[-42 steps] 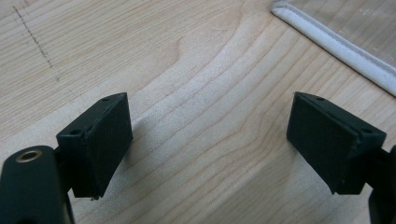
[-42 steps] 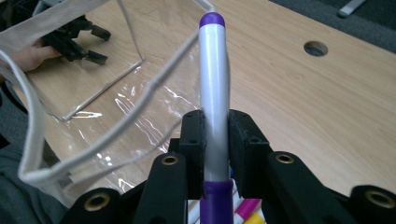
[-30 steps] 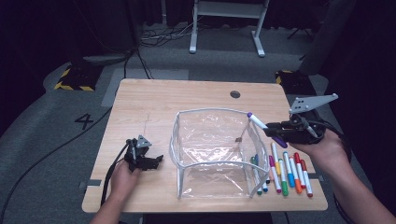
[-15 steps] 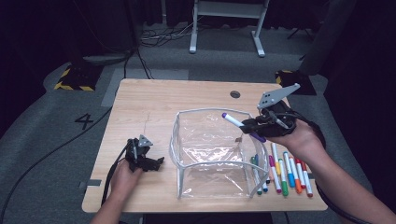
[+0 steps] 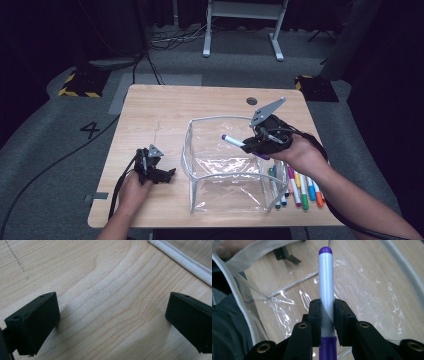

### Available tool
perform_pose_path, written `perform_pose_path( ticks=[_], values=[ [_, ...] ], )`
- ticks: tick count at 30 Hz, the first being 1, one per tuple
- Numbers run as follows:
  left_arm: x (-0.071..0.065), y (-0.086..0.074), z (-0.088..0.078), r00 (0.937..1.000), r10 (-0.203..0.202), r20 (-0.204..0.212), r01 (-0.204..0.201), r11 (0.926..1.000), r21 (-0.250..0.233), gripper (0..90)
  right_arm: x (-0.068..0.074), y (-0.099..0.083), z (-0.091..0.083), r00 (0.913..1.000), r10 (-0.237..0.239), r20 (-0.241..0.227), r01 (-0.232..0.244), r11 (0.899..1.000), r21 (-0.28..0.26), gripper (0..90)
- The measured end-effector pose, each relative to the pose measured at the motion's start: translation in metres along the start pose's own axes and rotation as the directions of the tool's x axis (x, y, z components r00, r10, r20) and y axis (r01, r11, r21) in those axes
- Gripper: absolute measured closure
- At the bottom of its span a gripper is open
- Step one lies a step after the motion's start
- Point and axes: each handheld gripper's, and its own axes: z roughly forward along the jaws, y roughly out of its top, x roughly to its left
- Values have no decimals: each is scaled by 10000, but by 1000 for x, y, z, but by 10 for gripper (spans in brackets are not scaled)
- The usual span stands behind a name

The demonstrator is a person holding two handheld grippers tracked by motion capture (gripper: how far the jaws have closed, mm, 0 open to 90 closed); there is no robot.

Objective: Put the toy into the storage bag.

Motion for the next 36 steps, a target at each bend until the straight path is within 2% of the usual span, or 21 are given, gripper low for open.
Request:
perform_pose_path(
  ticks=[10,19,22,24,25,30,31,32,33,36],
  values=[
    [0,0,0,10000,1,-1,-1,10000,0,0,2,-2,28,9995,162,-282,-127,9926,1210,761],
    [0,0,0,10000,1,0,-1,10000,2,0,5,-3,45,9992,335,-213,-280,9750,2203,760],
    [0,0,0,10000,1,0,-1,10000,2,0,5,-2,51,9995,282,-143,-237,9667,2548,760],
    [0,0,0,10000,2,-1,-2,10000,2,0,6,0,58,9995,243,-188,-176,9545,2978,760],
    [0,0,0,10000,-27,0,27,10000,-20,0,6,0,58,9995,243,-188,-176,9545,2978,760],
    [0,0,0,10000,3,-2,-3,10000,2,0,7,2,67,9995,109,-290,0,9367,3502,760],
    [0,0,0,10000,0,-1,0,10000,-2,0,7,3,70,9994,86,-349,48,9298,3680,760],
    [0,0,0,10000,0,-2,0,10000,-1,0,7,3,70,9994,86,-349,48,9298,3680,760],
    [0,0,0,10000,-2,-4,2,10000,-3,0,7,5,73,9990,34,-448,143,9218,3874,760],
    [0,0,0,10000,-31,-2,31,10000,-22,0,8,7,75,9987,-1,-502,199,9186,3947,761]
  ],
)
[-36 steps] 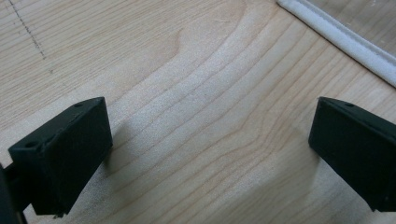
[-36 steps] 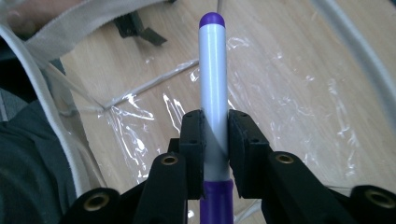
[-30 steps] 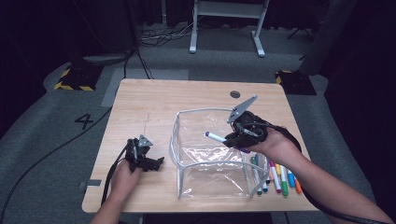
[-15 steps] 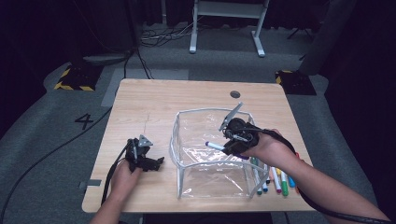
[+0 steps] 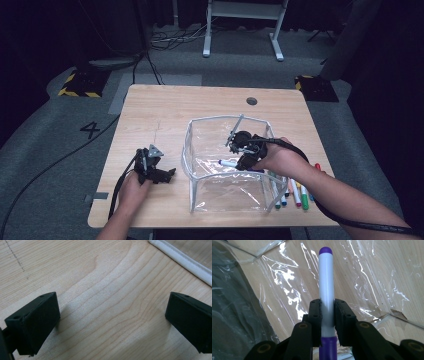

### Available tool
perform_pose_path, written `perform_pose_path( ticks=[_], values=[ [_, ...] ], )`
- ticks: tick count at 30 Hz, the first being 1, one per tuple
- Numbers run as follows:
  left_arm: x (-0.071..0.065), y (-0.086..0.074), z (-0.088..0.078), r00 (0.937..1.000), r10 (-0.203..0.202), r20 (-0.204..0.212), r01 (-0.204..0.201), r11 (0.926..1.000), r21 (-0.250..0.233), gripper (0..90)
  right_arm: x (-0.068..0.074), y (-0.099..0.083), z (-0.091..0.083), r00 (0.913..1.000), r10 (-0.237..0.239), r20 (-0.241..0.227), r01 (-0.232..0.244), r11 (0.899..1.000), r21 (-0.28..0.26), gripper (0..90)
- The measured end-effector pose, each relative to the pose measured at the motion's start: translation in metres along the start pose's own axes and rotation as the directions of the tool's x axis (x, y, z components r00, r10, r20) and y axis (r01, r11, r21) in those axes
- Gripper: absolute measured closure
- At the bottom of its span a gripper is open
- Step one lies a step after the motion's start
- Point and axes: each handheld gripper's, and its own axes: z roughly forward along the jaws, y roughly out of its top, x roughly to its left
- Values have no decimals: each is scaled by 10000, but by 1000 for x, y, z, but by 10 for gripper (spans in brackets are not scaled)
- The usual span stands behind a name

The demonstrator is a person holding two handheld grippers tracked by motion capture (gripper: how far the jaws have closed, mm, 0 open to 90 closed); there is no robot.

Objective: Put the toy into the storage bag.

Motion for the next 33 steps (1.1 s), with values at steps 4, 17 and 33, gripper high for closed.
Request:
perform_pose_path(
  ticks=[4,17,33],
  values=[
    [0,0,0,10000,27,-1,-27,10000,18,0,1,4,5,9997,-115,-208,115,9999,29,761],
    [0,0,0,10000,36,-9,-36,10000,22,0,-4,21,40,9961,-484,-742,558,9933,1012,761],
    [0,0,0,10000,28,-21,-28,10000,8,0,0,17,65,9950,-479,-877,653,9760,2077,760]
  ],
)
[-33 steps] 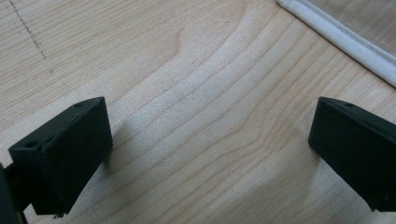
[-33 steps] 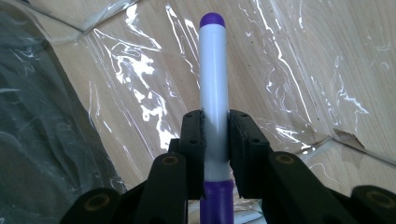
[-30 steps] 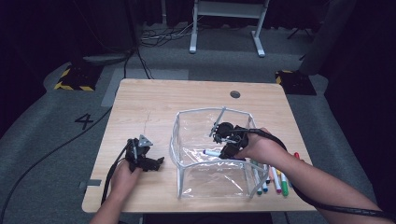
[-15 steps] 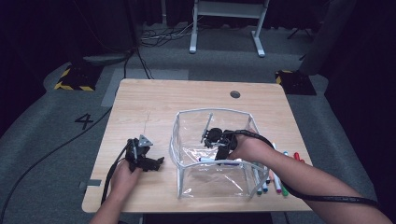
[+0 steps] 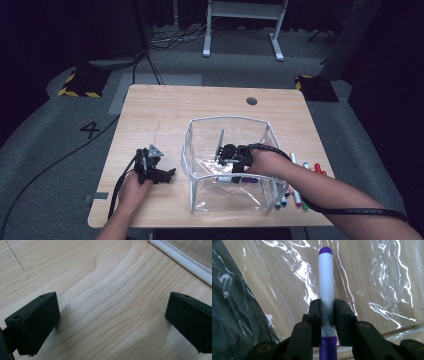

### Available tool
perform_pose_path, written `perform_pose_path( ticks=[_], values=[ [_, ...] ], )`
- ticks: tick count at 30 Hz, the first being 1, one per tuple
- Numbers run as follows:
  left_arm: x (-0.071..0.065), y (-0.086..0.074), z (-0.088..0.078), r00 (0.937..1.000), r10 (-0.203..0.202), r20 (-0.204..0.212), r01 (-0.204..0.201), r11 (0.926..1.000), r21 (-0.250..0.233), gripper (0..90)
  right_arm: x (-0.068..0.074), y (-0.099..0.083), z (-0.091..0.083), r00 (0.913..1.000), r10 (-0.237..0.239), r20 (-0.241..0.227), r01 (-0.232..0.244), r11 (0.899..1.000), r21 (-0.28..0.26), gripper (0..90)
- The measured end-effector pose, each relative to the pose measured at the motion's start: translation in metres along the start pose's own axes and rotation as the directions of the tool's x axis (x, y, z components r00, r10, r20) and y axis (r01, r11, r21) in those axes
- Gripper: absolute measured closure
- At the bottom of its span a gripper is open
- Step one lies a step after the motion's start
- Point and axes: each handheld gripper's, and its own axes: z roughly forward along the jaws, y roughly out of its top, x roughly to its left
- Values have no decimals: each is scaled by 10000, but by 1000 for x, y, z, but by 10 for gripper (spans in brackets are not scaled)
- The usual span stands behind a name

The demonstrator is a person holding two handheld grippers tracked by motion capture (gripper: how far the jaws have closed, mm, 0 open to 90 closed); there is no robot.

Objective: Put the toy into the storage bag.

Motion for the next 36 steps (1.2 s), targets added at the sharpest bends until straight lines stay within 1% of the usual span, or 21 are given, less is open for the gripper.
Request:
perform_pose_path(
  ticks=[1,4,5,11,12,15,16,17,19,20,21,22,23,25,26,27,28,29,31,33,36],
  values=[
    [0,0,0,10000,0,1,0,10000,1,0,1,-1,2,9999,101,39,-102,9998,151,760],
    [0,0,0,10000,0,-1,0,10000,-1,0,1,-1,4,10000,58,72,-60,9997,227,760],
    [0,0,0,10000,-2,1,2,10000,1,0,2,-2,7,9999,45,144,-51,9992,391,759],
    [0,0,0,10000,0,-2,0,10000,0,0,3,-2,11,9999,143,66,-147,9973,717,753],
    [0,0,0,10000,0,1,0,10000,-1,0,3,-2,12,9998,142,103,-149,9976,683,742],
    [0,0,0,10000,0,0,0,10000,1,0,2,-2,14,9994,352,49,-355,9956,864,642],
    [0,0,0,10000,-1,-1,1,10000,1,0,1,-2,15,9986,534,-5,-531,9940,952,612],
    [0,0,0,10000,-1,-1,1,10000,1,0,1,-2,15,9986,534,-5,-531,9940,952,612],
    [0,0,0,10000,-4,-2,4,10000,-2,0,1,-2,14,9978,639,158,-651,9930,983,546],
    [0,0,0,10000,1,-1,-1,10000,0,0,1,-2,12,9967,753,304,-777,9933,854,536],
    [0,0,0,10000,-3,-4,3,10000,-2,0,0,-2,7,9963,777,372,-798,9951,585,531],
    [0,0,0,10000,1,-1,-1,10000,-1,0,0,-2,-5,9957,798,464,-799,9968,-1,510],
    [0,0,0,10000,-2,-2,2,10000,-1,0,0,-2,-5,9957,798,464,-799,9968,-1,510],
    [0,0,0,10000,0,-4,0,10000,-1,0,0,-3,-20,9933,1092,377,-1065,9919,-686,488],
    [0,0,0,10000,0,-1,0,10000,1,0,0,-4,-27,9928,1138,387,-1089,9878,-1111,480],
    [0,0,0,10000,-2,-1,2,10000,-2,0,2,-7,-43,9933,1069,437,-968,9768,-1909,468],
    [0,0,0,10000,-1,-3,1,10000,0,0,2,-7,-43,9933,1069,437,-968,9768,-1909,468],
    [0,0,0,10000,-1,-4,1,10000,-3,0,3,-9,-51,9938,992,511,-846,9685,-2341,458],
    [0,0,0,10000,-3,-1,3,10000,-1,0,5,-15,-67,9941,890,618,-654,9476,-3126,459],
    [0,0,0,10000,-6,-2,6,10000,-3,0,7,-23,-81,9946,929,471,-674,9185,-3895,453],
    [0,0,0,10000,-3,-3,3,10000,-1,0,7,-40,-99,9937,1113,148,-897,8663,-4914,416]
  ],
)
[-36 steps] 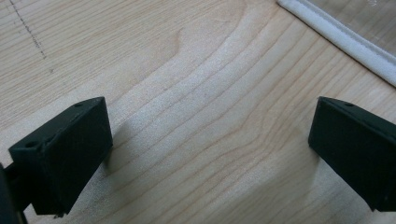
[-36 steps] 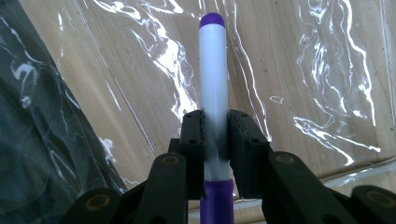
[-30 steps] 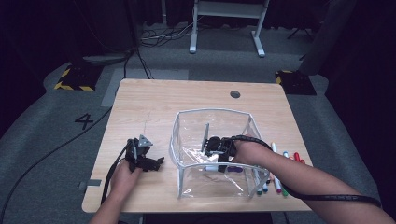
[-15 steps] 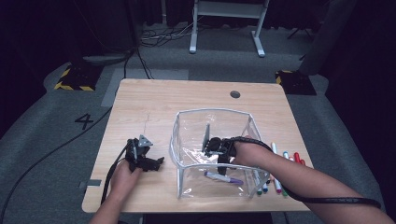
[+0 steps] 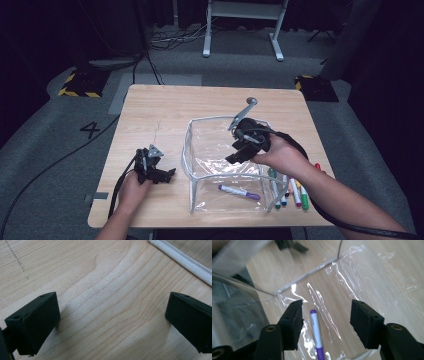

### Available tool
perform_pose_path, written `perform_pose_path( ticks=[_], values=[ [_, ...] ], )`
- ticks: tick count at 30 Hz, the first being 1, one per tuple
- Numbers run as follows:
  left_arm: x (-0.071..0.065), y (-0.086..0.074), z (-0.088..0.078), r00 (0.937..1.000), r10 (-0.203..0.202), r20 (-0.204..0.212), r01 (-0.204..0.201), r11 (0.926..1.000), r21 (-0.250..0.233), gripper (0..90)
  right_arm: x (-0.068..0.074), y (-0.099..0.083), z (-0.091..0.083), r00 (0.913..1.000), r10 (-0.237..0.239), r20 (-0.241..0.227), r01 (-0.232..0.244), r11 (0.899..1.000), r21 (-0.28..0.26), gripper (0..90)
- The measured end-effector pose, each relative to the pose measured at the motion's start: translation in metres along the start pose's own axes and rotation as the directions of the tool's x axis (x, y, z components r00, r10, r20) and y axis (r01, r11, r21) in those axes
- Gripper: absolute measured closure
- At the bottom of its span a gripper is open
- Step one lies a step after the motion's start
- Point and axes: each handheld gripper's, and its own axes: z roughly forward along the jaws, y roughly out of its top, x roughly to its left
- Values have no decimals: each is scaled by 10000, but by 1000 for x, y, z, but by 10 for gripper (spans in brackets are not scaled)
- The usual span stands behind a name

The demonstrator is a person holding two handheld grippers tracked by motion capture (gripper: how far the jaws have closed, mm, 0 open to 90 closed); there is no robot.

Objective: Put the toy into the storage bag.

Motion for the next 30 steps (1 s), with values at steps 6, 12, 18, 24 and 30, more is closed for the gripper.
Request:
perform_pose_path(
  ticks=[6,12,18,24,30],
  values=[
    [0,0,0,10000,2,-43,-2,10000,-44,0,-2,-23,-39,9993,328,163,-299,9880,-1513,317],
    [1,0,1,10000,-68,-24,67,10000,-66,0,-1,-55,-73,9905,591,1244,-255,9662,-2565,330],
    [3,0,0,9999,-81,-69,81,10000,-29,0,-15,-100,-106,9708,1429,1929,-713,9390,-3365,416],
    [4,0,0,9999,-118,-108,117,9999,-52,0,-39,-155,-121,9236,2701,2721,-1691,9239,-3431,512],
    [5,0,0,9998,-169,-141,168,9998,-46,0,-55,-193,-124,8780,3906,2766,-2781,8867,-3694,535]
  ],
)
